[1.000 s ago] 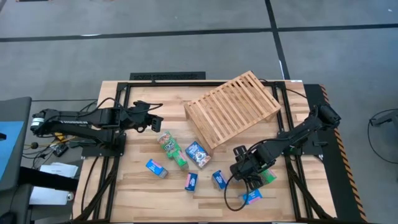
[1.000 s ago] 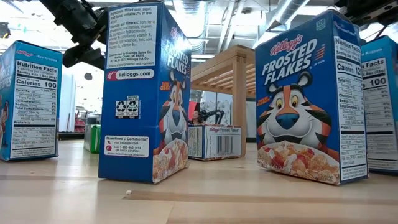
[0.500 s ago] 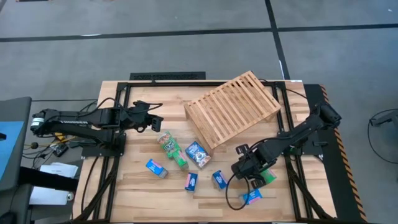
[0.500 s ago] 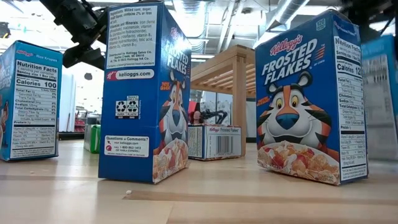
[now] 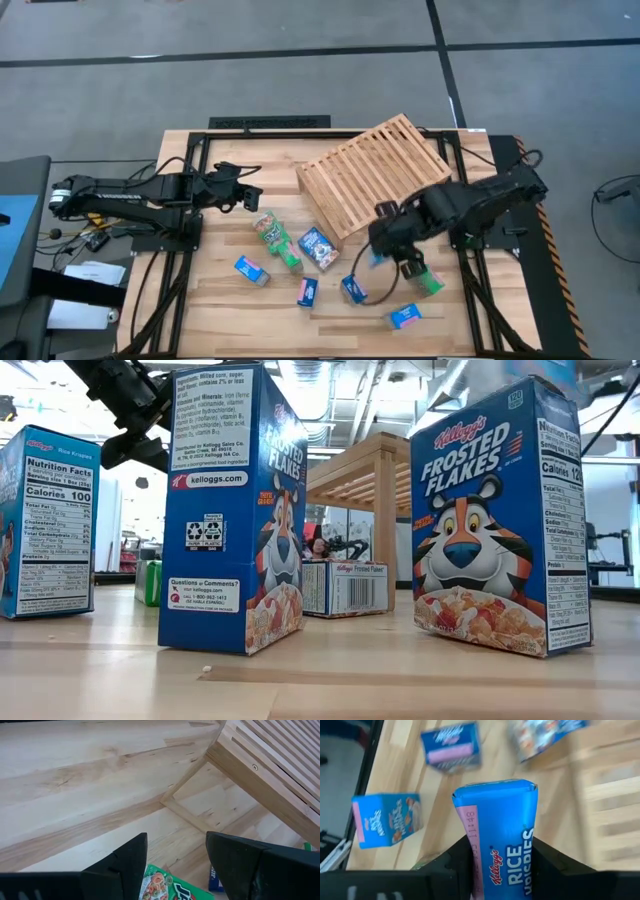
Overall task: Stack cereal on shelf
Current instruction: Put the top right light blue cereal box on the shelf
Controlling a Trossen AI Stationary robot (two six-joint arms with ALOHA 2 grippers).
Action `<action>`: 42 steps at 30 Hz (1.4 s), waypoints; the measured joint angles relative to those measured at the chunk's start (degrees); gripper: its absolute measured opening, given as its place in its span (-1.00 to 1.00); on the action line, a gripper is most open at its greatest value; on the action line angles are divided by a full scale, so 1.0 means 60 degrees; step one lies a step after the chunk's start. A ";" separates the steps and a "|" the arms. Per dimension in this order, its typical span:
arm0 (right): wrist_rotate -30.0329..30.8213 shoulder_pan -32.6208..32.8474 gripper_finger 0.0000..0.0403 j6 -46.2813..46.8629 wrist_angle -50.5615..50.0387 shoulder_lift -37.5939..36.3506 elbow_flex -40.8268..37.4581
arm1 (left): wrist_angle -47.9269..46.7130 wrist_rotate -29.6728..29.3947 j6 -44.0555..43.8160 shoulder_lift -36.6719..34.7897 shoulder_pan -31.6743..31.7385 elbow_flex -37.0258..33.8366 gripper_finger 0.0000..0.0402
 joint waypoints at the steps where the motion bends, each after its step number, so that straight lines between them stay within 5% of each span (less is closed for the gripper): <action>1: 0.0052 -0.0142 -0.19 -0.0080 -0.0050 0.0000 0.0257 | -0.0003 0.0000 -0.0043 0.0000 0.0000 0.0000 -0.04; 9: 0.0712 -0.1173 -0.19 -0.1105 -0.0232 0.0000 0.1641 | -0.0005 0.0007 -0.0141 0.0000 -0.0002 0.0000 -0.04; 23: 0.1267 -0.3039 -0.20 -0.3918 0.0114 0.0440 0.1760 | -0.0003 0.0036 0.0037 -0.0001 -0.0001 0.0000 -0.04; 42: 0.0755 -0.3502 -0.05 -0.4954 0.0157 0.1526 0.2572 | 0.0073 -0.0296 0.0463 -0.0004 0.0022 -0.0004 -0.04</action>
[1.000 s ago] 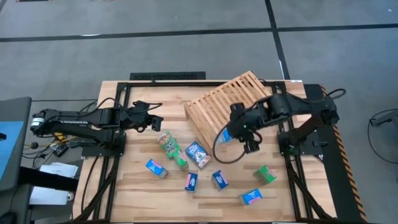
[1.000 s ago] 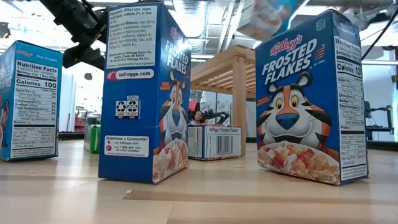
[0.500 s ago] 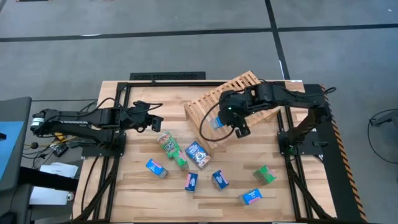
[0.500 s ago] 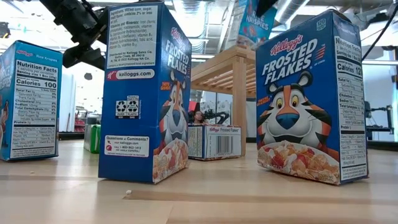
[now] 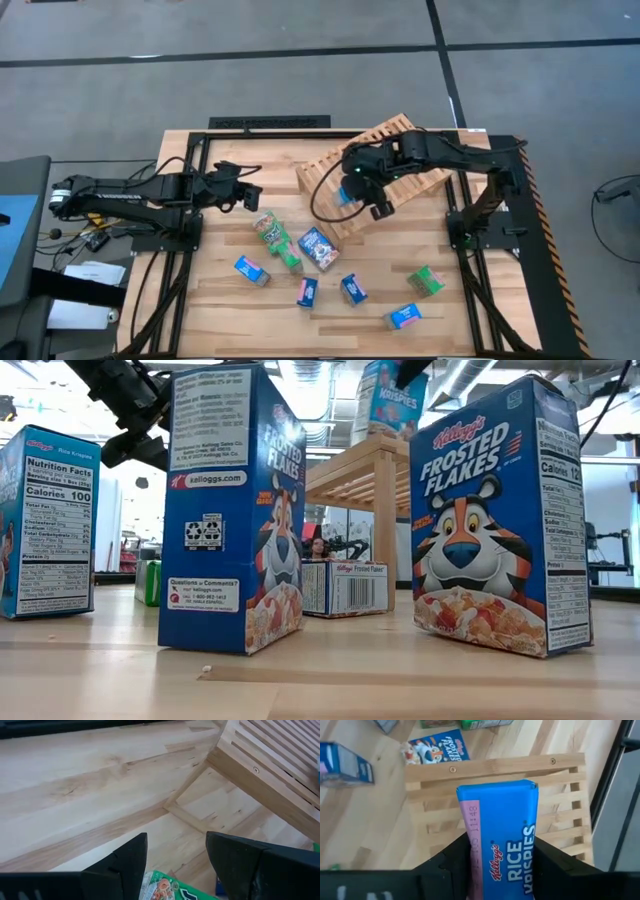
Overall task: Stack cereal on shelf
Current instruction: Put the top right light blue cereal box on the shelf
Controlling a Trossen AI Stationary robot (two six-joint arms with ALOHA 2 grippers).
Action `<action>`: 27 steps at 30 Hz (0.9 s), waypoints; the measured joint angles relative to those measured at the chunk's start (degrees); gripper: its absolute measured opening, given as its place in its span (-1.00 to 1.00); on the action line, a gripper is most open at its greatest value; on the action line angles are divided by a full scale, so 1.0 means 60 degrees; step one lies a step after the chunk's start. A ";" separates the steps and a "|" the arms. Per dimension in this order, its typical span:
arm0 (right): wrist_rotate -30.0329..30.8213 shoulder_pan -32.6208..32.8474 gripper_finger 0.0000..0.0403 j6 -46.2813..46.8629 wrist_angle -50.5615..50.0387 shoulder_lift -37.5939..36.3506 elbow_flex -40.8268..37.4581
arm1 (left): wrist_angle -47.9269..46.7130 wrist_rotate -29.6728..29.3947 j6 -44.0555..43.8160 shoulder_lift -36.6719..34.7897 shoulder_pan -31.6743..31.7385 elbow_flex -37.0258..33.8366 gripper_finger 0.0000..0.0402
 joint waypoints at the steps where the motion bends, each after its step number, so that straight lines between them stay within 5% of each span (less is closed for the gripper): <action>1: 0.0007 -0.0018 -0.04 -0.0063 0.0033 0.0040 -0.0011 | 0.0005 -0.0017 -0.0024 0.0000 0.0000 0.0000 -0.04; 12: -0.0002 -0.0505 0.31 -0.0429 0.0152 0.0182 -0.0020 | 0.0040 -0.0158 -0.0550 0.0000 0.0000 0.0000 -0.04; 27: -0.0004 -0.0619 0.53 -0.0648 0.0074 0.0123 -0.0025 | 0.0036 -0.0681 -0.0710 0.0000 -0.0004 0.0000 -0.04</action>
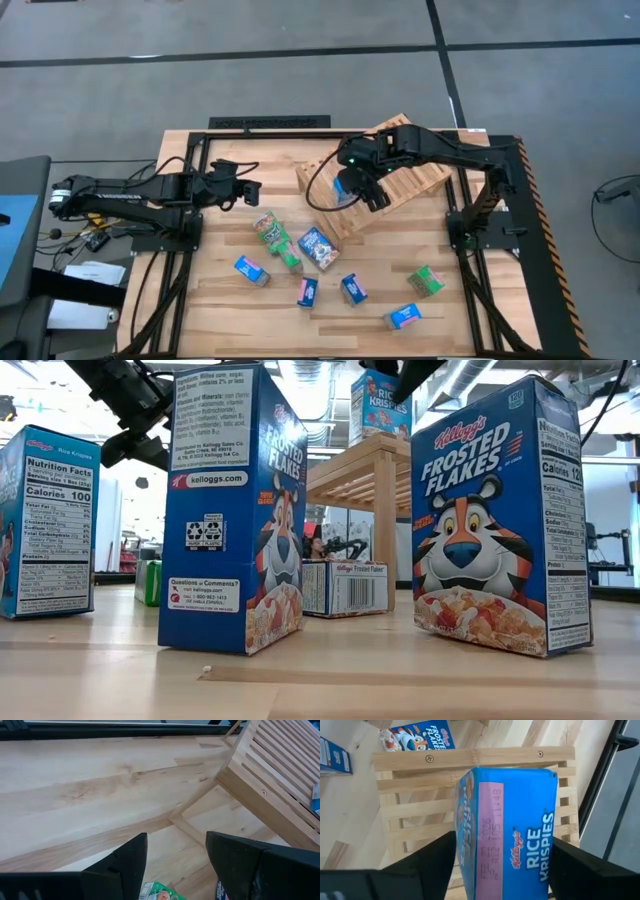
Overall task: Stack cereal on shelf
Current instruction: Put the top right light blue cereal box on the shelf
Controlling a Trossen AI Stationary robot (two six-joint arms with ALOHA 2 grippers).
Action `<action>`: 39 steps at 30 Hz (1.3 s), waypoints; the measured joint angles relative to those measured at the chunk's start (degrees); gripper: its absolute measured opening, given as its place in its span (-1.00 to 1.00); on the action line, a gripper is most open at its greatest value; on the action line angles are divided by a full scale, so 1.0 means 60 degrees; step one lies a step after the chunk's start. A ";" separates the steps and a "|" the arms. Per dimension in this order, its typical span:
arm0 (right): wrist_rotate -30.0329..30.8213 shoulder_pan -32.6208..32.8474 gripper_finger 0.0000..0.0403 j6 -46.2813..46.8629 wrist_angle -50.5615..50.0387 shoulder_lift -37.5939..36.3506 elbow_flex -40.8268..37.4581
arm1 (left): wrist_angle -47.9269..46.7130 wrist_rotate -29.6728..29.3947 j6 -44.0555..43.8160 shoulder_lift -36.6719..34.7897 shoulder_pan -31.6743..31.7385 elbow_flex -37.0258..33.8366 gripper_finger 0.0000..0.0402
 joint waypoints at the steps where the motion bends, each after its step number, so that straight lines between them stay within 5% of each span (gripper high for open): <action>1: -0.0002 -0.0026 0.58 0.0058 0.0000 -0.0030 0.0001 | 0.0004 -0.0007 0.0000 0.0000 0.0000 0.0000 -0.04; 8: -0.0168 -0.0426 0.83 0.0456 -0.0311 -0.0698 0.0051 | 0.0009 -0.0333 0.0015 0.0000 0.0004 0.0000 -0.04; 18: -0.2149 -0.1935 0.84 0.1953 -0.1120 -0.2388 -0.0173 | 0.0124 -0.0597 -0.0052 0.0004 0.0000 0.0000 -0.04; 28: -0.2638 -0.2827 0.84 0.2418 0.2310 -0.5441 -0.4976 | 0.0120 -0.0937 -0.0074 0.0004 0.0004 0.0000 -0.04; 39: -0.4303 -0.2806 0.84 0.2294 0.6352 -0.5171 -0.7890 | 0.0095 -0.1005 -0.0528 0.0004 0.0000 0.0000 -0.04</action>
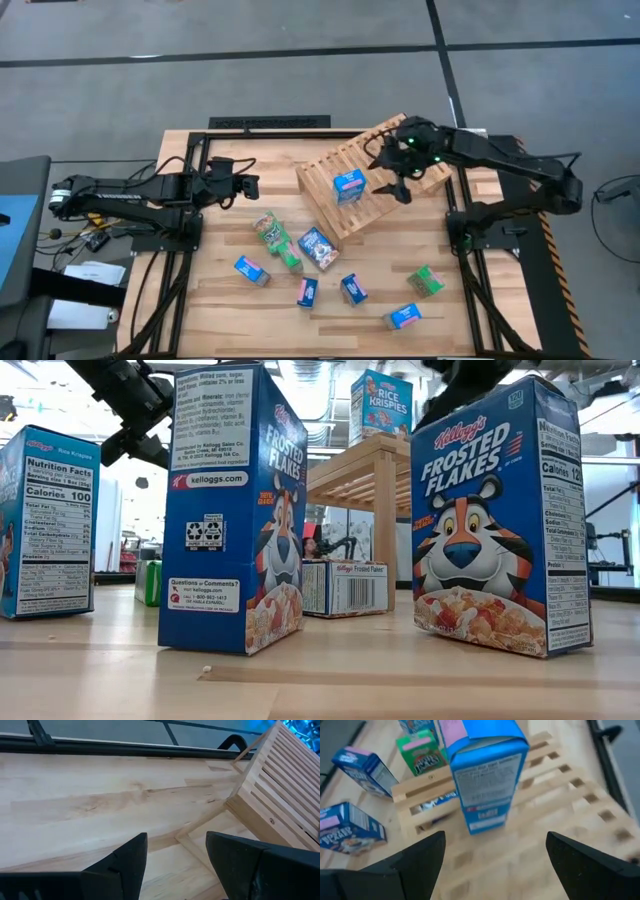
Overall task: Stack cereal on shelf
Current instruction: Put the top right light blue cereal box on the shelf
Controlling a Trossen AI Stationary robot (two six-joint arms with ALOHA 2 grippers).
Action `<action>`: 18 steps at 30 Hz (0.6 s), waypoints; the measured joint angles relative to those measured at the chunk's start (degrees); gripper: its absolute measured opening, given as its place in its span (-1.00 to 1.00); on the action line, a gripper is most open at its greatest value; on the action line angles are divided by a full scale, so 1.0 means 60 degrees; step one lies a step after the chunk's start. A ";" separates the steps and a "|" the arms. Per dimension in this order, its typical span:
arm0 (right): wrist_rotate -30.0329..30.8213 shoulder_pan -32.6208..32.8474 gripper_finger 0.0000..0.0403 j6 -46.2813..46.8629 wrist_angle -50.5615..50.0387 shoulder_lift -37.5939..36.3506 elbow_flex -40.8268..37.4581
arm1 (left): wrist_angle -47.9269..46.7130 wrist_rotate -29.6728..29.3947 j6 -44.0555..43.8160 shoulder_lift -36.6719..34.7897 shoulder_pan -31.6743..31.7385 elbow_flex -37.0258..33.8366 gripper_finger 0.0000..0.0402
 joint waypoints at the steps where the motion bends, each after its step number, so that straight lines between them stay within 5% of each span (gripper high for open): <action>1: -0.0194 -0.0054 0.84 -0.0094 0.0109 0.0135 -0.0019 | -0.0003 0.0000 -0.0018 0.0000 0.0003 0.0000 -0.04; 18: -0.1913 -0.0269 0.83 -0.0913 0.1633 0.1807 -0.0015 | -0.0090 -0.0007 -0.0361 0.0000 0.0003 0.0000 -0.04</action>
